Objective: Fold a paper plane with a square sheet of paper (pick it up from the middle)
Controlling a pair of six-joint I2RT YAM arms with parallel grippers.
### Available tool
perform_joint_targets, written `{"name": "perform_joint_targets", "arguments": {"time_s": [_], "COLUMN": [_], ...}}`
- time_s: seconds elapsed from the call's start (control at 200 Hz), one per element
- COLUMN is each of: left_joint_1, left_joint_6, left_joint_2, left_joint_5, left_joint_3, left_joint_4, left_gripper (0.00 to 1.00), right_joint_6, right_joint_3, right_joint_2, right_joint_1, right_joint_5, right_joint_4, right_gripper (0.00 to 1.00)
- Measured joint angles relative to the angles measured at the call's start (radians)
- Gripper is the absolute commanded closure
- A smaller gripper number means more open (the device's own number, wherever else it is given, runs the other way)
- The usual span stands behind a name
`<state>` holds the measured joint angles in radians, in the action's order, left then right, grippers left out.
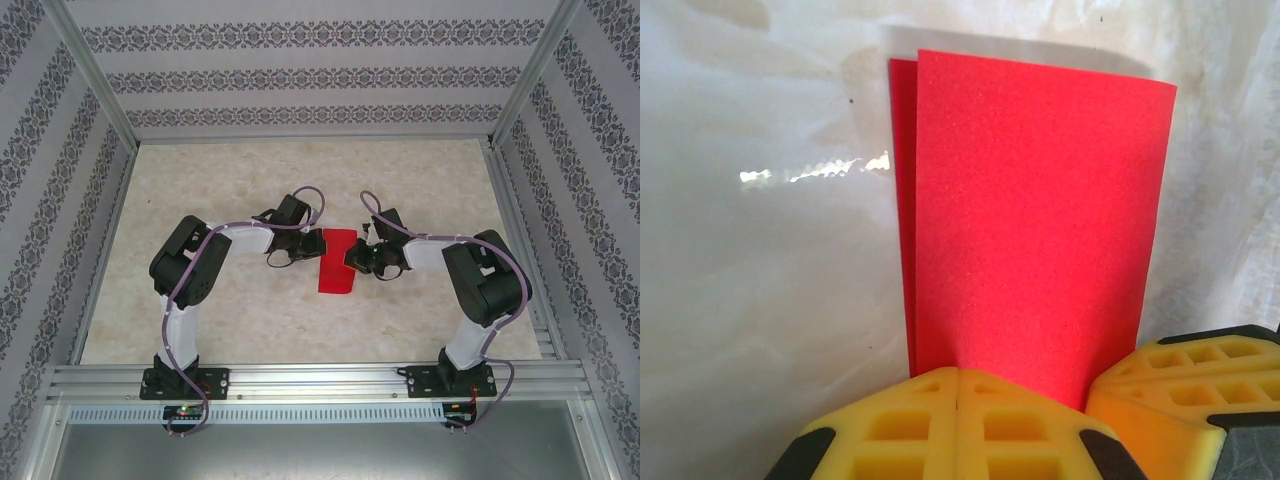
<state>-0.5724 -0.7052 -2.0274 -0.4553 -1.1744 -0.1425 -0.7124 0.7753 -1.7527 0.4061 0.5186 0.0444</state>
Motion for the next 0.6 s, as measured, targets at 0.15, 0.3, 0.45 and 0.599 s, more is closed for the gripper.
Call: {"name": "perform_joint_targets", "arguments": {"time_s": [0.15, 0.3, 0.45, 0.599], "left_joint_1": [0.000, 0.000, 0.000, 0.000], "left_joint_6": [0.000, 0.000, 0.000, 0.000], "left_joint_2": [0.000, 0.000, 0.000, 0.000], "left_joint_5": [0.000, 0.000, 0.000, 0.000], "left_joint_3": [0.003, 0.005, 0.005, 0.005], "left_joint_4": [0.006, 0.008, 0.008, 0.008], "left_gripper": [1.00, 1.00, 1.00, 1.00], "right_joint_6": [0.007, 0.006, 0.006, 0.002], "right_joint_3": [-0.008, 0.003, 0.023, -0.005], "right_joint_2": [0.017, 0.038, 0.037, 0.037], "right_joint_1": [0.000, 0.022, 0.073, 0.084], "right_joint_5": [-0.001, 0.000, 0.008, 0.014], "right_joint_4": [0.018, 0.048, 0.045, 0.035], "right_gripper": [0.90, 0.90, 0.90, 0.90]}}
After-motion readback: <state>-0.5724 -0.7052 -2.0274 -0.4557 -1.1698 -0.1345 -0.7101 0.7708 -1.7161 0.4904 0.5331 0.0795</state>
